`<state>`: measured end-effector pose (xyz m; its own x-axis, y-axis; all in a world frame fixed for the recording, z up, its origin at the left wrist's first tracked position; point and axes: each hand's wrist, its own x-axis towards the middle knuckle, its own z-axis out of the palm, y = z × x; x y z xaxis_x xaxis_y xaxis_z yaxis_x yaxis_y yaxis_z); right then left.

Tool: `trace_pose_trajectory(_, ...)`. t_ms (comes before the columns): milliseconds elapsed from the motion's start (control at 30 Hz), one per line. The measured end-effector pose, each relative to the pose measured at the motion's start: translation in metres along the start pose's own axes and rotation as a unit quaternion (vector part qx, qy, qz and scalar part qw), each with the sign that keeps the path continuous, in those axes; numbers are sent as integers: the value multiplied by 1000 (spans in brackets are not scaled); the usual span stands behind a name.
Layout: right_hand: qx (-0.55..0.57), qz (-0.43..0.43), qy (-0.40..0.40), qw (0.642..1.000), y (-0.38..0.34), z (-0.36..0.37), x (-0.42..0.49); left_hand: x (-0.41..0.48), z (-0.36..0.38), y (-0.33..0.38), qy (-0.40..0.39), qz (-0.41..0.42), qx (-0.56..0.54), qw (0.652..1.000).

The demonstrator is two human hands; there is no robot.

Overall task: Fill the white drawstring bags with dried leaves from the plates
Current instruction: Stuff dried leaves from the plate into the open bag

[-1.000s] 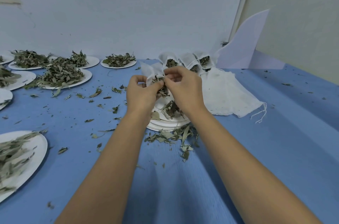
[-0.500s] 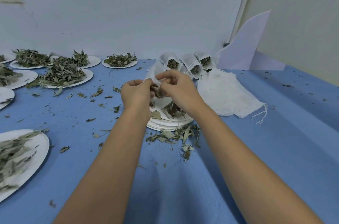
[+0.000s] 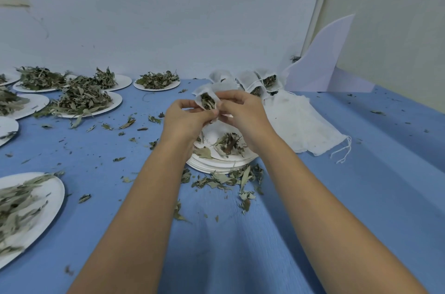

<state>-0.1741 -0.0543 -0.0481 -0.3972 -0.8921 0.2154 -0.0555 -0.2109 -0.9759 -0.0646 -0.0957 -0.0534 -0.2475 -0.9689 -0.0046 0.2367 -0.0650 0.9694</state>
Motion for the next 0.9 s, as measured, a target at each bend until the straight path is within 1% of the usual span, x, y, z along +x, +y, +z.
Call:
trace_pose_trajectory(133,-21,11,-30,999,-1,0,1,3,-3,-4,27,-4,27,999)
trace_pose_trajectory(267,-1,36,-40,999,0,-2,3,3,-8,-2,-14,-16,47,999)
trace_pose_trajectory(333,1,48,-42,998,2,-3,3,3,-10,0,-13,-16,52,998)
trace_pose_trajectory(433,-7,52,-56,997,3,-1,2,3,-11,0,28,-18,45,998)
trace_pose_trajectory(533,-15,48,-75,996,2,3,0,5,-8,-5,100,19,98,990)
trace_pose_trajectory(700,-38,42,-126,990,0,6,-5,5,-4,-11,196,35,106,974)
trace_pose_trajectory(767,-73,23,-111,991,1,6,-5,5,-2,-12,196,20,87,976)
trace_pose_trajectory(900,-168,-36,11,985,4,4,-1,2,1,-1,100,-35,-36,994)
